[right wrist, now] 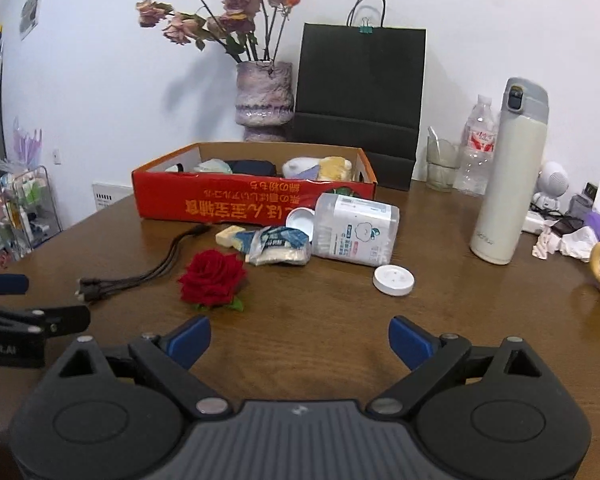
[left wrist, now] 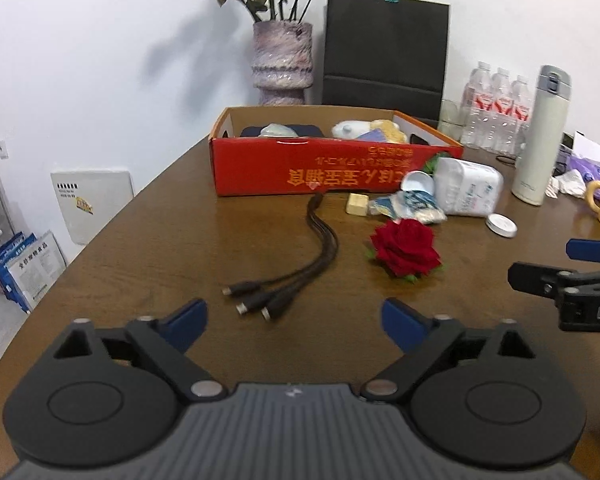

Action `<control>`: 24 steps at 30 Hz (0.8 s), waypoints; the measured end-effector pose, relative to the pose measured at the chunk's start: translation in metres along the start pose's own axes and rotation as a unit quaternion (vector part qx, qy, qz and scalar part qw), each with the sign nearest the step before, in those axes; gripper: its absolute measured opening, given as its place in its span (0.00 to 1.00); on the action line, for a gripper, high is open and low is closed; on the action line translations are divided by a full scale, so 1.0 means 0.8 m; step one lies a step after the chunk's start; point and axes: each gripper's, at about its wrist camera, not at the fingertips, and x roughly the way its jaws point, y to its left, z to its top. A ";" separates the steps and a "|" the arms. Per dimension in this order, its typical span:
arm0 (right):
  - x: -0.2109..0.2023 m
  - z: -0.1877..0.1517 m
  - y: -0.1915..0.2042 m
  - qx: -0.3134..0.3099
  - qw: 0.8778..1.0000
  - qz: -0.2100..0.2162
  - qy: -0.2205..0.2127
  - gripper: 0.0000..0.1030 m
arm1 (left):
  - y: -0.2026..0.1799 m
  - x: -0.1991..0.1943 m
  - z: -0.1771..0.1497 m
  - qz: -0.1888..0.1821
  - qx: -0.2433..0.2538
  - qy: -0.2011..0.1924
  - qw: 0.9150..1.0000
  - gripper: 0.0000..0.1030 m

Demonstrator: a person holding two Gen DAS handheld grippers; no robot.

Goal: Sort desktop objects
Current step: 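Withdraw both open tools back over the table, then put the black cable in the box with left tool while right tool puts red rose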

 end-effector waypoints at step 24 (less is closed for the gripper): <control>0.107 0.032 0.017 0.053 0.998 0.019 0.014 0.37 | -0.002 0.126 0.057 -0.055 -0.013 0.055 0.997 0.80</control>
